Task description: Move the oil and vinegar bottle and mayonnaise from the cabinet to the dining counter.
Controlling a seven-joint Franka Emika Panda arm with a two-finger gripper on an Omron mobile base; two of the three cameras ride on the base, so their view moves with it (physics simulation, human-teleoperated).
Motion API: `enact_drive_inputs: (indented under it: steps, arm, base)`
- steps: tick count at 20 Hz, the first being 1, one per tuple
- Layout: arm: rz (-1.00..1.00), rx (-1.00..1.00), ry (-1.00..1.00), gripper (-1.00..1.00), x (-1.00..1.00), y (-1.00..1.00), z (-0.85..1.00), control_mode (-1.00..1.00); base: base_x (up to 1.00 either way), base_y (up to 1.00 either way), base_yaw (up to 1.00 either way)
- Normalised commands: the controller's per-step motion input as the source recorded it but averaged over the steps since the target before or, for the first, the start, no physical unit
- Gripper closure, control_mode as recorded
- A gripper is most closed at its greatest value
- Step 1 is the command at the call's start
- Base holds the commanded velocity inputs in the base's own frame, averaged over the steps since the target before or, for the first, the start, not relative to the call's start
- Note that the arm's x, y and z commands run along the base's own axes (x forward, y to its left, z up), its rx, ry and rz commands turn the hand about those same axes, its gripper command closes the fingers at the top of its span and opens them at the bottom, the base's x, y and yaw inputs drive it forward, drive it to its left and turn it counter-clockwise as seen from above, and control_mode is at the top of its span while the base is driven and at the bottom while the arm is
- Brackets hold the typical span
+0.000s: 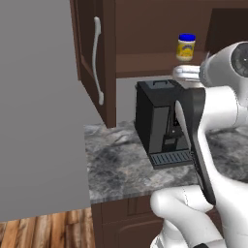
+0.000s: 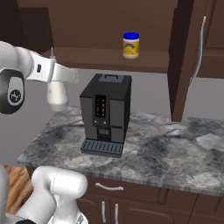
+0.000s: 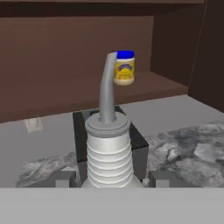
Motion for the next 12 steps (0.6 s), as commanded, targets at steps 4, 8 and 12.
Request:
enact_drive_inputs:
  steps: [4,8,12]
  arm:
    - [0.0,0.0,0.2,1.0,-0.02,0.0,-0.38,-1.0]
    - [0.0,0.0,0.03,1.0,-0.03,0.0,-0.02,-1.0]
    - [0.0,0.0,0.0,1.0,-0.14,0.0,0.0,1.0]
  base:
    - [0.0,0.0,0.0]
    - [0.0,0.0,0.0]
    - [-0.75,-0.08,0.0]
